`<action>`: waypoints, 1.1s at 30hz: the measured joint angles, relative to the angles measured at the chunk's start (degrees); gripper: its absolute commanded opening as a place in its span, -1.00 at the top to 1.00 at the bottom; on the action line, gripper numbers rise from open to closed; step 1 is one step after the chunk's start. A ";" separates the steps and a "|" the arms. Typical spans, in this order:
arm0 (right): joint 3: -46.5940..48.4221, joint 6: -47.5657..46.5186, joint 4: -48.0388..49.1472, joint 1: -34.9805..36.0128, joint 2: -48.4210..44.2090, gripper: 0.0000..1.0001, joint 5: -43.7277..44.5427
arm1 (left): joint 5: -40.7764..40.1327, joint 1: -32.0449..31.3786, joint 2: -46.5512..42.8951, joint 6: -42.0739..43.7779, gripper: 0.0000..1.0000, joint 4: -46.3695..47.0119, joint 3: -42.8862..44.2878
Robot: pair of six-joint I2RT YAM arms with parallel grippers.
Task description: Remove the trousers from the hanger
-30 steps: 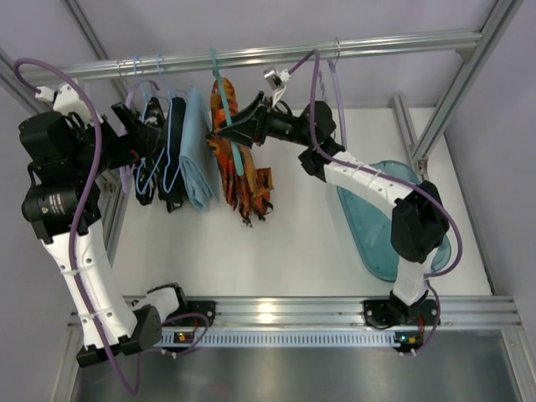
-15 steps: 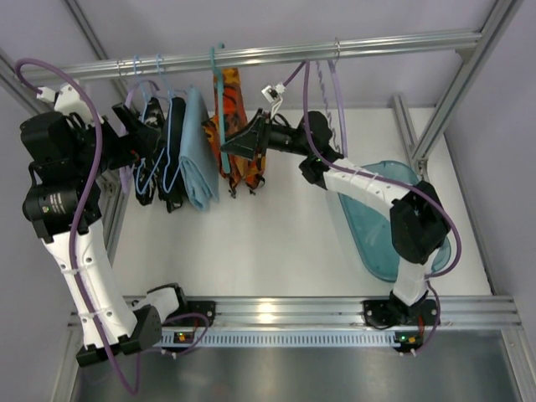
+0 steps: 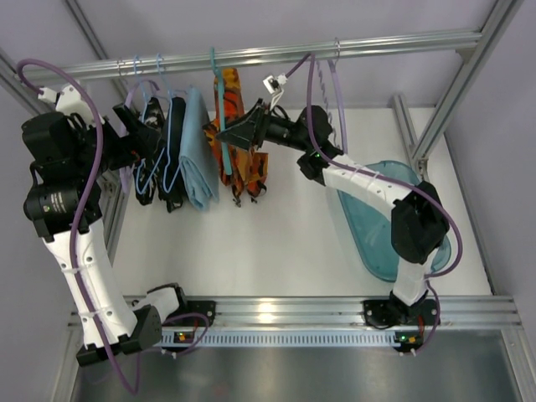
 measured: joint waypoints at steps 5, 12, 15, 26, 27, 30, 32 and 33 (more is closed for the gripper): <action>1.20 -0.09 -0.07 0.79 0.48 -0.08 0.39 | 0.02 0.00 0.00 0.02 -0.97 0.00 -0.35; 1.18 -0.07 -0.24 2.93 1.07 -0.05 0.07 | 0.02 0.00 0.00 0.00 -0.97 0.00 -0.39; 1.09 0.22 -0.20 2.97 1.40 0.15 0.24 | 0.02 0.00 -0.02 0.02 -0.97 0.02 -0.50; 0.48 3.54 -0.39 2.80 2.01 1.00 2.05 | 0.26 0.00 -0.35 0.02 -0.97 0.02 -0.85; 0.37 3.43 -0.35 2.56 2.12 1.00 2.03 | 0.31 0.00 -0.35 0.02 -0.97 0.02 -0.85; 0.39 1.62 -0.26 1.97 2.34 1.00 1.25 | 0.46 0.00 -0.35 0.02 -0.97 0.02 -0.85; 0.39 -0.72 -0.33 1.70 2.34 1.00 0.59 | 0.46 0.00 -0.35 0.02 -0.97 0.02 -0.85; 0.39 -1.90 -0.42 1.62 2.36 1.00 0.35 | 0.48 0.00 -0.35 0.02 -0.97 0.02 -0.85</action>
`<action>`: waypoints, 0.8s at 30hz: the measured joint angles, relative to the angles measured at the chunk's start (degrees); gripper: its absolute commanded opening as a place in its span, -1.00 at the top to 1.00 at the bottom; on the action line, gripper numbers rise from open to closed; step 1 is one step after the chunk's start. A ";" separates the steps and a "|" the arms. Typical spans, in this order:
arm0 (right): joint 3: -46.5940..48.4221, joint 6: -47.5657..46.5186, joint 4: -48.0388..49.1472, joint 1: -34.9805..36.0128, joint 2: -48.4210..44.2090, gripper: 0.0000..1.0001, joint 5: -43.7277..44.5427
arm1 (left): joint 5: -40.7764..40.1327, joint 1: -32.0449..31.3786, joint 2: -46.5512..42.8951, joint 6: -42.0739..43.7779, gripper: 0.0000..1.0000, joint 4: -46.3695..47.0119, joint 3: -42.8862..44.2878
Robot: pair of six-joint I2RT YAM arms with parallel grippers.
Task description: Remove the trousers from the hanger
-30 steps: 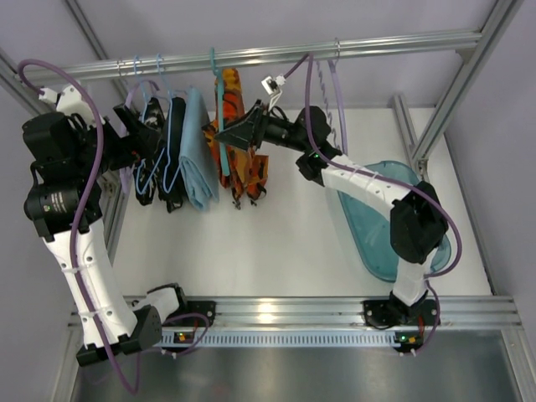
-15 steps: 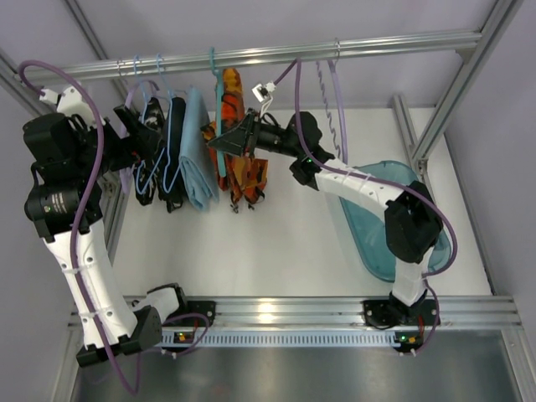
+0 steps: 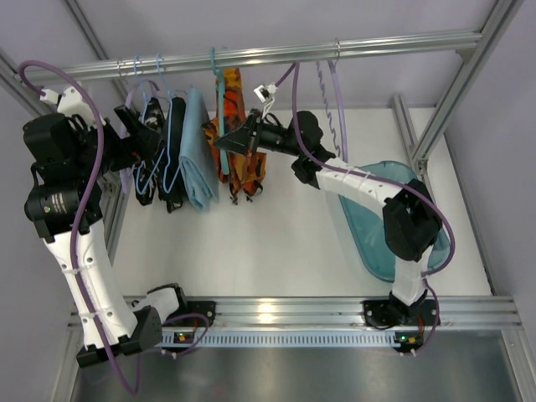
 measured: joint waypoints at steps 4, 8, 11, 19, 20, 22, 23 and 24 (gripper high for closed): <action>1.60 -5.14 -0.11 -0.79 1.84 1.00 -1.64 | 0.04 0.00 0.02 0.00 -0.97 0.00 0.00; 4.11 -10.36 -1.55 -1.42 4.15 1.00 -3.04 | 0.20 0.00 0.13 0.00 -0.97 0.00 0.00; 6.84 -12.50 -2.84 -1.86 5.99 1.00 -4.07 | 0.26 0.00 0.24 0.00 -0.97 0.00 0.00; 9.42 -13.64 -4.90 -2.43 6.95 1.00 -5.99 | 0.44 0.00 0.50 0.00 -0.97 0.00 0.00; 9.44 -13.66 -4.90 -2.43 6.95 1.00 -6.08 | 0.44 0.00 0.50 0.00 -0.97 0.00 0.00; 9.46 -13.66 -4.87 -2.43 6.95 1.00 -6.19 | 0.52 0.00 0.52 -0.02 -0.97 0.00 0.00; 9.57 -13.64 -4.90 -2.43 6.95 1.00 -6.21 | 0.61 0.00 0.52 -0.02 -0.97 0.00 0.00; 9.77 -13.62 -4.98 -2.43 6.95 1.00 -6.25 | 0.66 0.00 0.52 -0.02 -0.97 0.00 0.00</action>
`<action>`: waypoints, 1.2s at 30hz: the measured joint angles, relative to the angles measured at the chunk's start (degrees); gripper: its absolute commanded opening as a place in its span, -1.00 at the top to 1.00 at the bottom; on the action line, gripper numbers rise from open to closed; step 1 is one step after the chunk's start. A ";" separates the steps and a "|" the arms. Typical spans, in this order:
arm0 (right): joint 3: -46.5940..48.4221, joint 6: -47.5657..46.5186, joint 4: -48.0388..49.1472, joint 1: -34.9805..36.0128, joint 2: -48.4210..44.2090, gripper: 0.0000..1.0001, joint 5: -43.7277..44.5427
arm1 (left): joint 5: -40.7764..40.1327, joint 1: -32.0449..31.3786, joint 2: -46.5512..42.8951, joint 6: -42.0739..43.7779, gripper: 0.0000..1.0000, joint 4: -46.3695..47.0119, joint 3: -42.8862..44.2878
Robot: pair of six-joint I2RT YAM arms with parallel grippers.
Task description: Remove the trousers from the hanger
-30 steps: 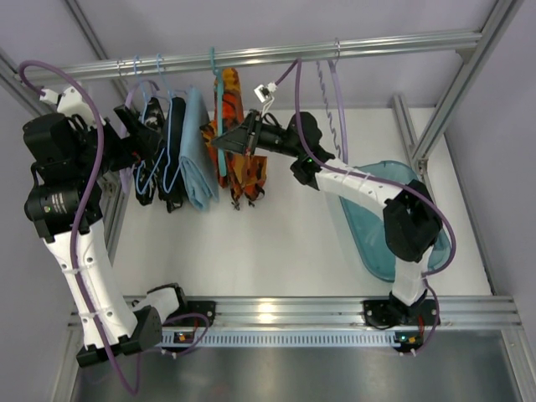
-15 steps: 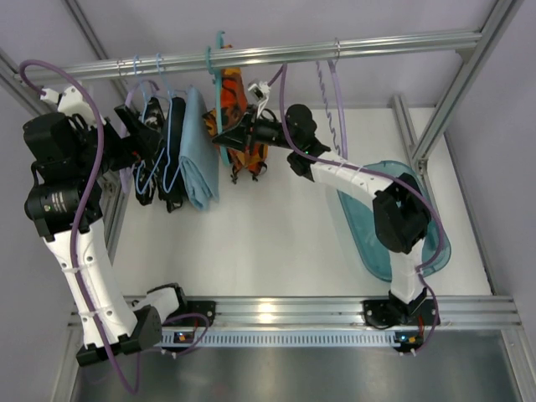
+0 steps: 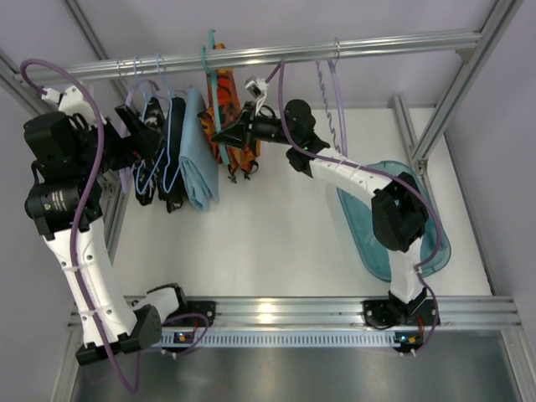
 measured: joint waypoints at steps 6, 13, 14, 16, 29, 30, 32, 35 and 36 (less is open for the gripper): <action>1.55 0.02 -1.73 0.17 0.02 1.00 -0.63 | 0.35 0.00 0.00 0.00 -0.97 0.00 0.00; 2.69 -4.22 -3.89 0.90 0.02 1.00 -0.68 | 0.39 0.00 0.00 -0.15 -0.97 0.02 0.00; 2.69 -5.53 -3.96 1.03 0.02 1.00 -0.48 | 0.42 0.00 0.00 -0.17 -0.97 0.02 0.00; 2.67 -8.72 -4.20 1.18 0.02 1.00 0.09 | 0.55 0.00 0.09 -0.17 -0.97 0.02 0.02; 1.44 -24.44 -4.26 1.75 0.52 1.00 6.47 | 0.66 0.00 0.37 -0.17 -0.97 0.02 0.02; 1.44 -24.61 -4.26 1.75 0.52 1.00 6.62 | 0.66 0.00 0.37 -0.17 -0.97 0.02 0.02; 1.46 -24.70 -4.31 1.77 0.52 1.00 6.91 | 0.66 0.00 0.37 -0.17 -0.97 0.02 0.02; 1.49 -24.00 -4.24 1.81 0.52 1.00 6.80 | 0.68 0.00 0.37 -0.17 -0.97 0.02 0.02; 1.49 -23.74 -4.22 1.90 0.52 1.00 6.73 | 0.66 0.00 0.37 -0.17 -0.97 0.02 0.02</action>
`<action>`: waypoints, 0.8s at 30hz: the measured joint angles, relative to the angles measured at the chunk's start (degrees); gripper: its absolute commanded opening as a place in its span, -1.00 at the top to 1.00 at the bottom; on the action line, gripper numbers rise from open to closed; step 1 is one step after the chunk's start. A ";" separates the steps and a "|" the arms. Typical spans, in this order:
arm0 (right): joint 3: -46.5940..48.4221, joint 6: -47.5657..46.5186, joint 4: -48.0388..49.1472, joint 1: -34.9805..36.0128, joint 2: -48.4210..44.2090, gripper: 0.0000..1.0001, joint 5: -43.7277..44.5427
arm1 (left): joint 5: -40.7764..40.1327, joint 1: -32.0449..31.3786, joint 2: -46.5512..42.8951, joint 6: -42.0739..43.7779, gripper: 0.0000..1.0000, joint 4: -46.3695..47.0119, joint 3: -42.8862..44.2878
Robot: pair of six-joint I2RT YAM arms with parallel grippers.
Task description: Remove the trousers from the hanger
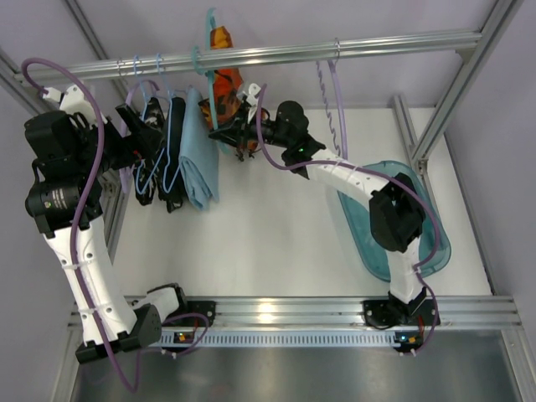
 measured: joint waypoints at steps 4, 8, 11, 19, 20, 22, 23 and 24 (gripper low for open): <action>-1.53 0.85 1.38 0.44 -0.48 1.00 -0.17 | 0.02 0.00 0.00 0.00 -0.97 0.00 0.00; -7.98 -0.72 4.33 1.11 -4.79 1.00 -0.61 | 0.17 0.00 0.00 -0.02 -0.97 0.00 0.00; -9.88 -3.21 4.44 2.51 -7.39 1.00 -1.79 | 0.20 0.00 0.00 -0.04 -0.97 0.00 0.00; -9.88 -5.81 2.93 3.17 -8.02 1.00 -2.54 | 0.15 0.00 0.00 -0.02 -0.97 -0.02 0.09; -9.88 -5.81 2.91 3.17 -8.02 1.00 -2.58 | 0.17 0.00 0.00 -0.02 -0.97 0.02 0.15; -10.54 -5.68 2.97 3.17 -8.28 1.00 -2.62 | 0.39 0.00 -0.24 0.00 -0.98 0.26 0.24; -11.76 -5.62 2.97 3.23 -8.98 1.00 -2.64 | 0.68 0.00 -0.48 -0.02 -0.97 0.55 0.22; -13.00 -5.53 2.86 3.26 -9.75 1.00 -2.78 | 1.03 0.02 -0.68 -0.04 -0.98 0.96 0.22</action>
